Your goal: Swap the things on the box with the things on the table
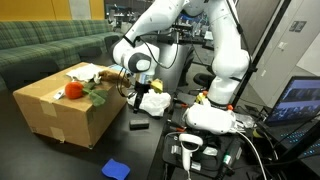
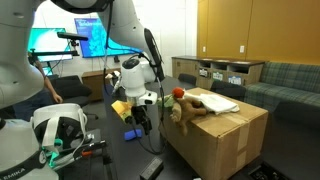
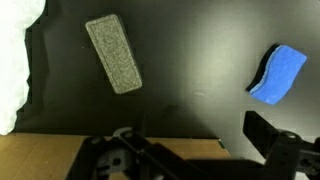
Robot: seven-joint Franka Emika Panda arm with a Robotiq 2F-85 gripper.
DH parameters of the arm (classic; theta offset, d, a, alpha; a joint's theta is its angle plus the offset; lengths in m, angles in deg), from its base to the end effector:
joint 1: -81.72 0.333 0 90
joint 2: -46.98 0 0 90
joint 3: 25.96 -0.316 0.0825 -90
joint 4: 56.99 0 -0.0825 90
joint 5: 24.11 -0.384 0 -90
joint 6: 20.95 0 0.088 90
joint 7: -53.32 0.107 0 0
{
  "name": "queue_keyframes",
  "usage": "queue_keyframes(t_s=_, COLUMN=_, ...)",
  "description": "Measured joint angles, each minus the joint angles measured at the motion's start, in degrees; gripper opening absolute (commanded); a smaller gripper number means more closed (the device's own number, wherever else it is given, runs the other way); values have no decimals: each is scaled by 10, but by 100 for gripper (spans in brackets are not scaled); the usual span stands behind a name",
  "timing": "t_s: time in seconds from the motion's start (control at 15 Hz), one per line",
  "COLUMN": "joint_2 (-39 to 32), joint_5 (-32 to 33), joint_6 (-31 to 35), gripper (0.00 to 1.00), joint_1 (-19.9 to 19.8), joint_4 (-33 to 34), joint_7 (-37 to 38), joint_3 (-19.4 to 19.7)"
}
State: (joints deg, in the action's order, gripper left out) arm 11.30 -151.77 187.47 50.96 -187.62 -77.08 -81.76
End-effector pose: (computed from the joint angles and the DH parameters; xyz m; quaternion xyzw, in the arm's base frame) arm 0.3864 0.1042 0.1760 -0.9877 -0.1259 -0.0602 0.0700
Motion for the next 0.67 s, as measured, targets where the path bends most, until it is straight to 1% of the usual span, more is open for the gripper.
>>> queue_keyframes(t_s=0.13, joint_2=3, joint_5=-5, joint_6=0, gripper=100, joint_1=3, joint_4=0, joint_7=0, joint_3=-14)
queue_keyframes(t_s=0.33, joint_2=19, joint_5=-17, joint_6=4, gripper=100, joint_1=2, joint_4=2, joint_7=-1, joint_3=-53)
queue_keyframes(t_s=0.53, joint_2=48, joint_5=-20, joint_6=36, gripper=100, joint_1=6, joint_4=21, joint_7=-1, joint_3=-97)
queue_keyframes(t_s=0.67, joint_2=67, joint_5=-20, joint_6=67, gripper=100, joint_1=22, joint_4=51, joint_7=-1, joint_3=-108)
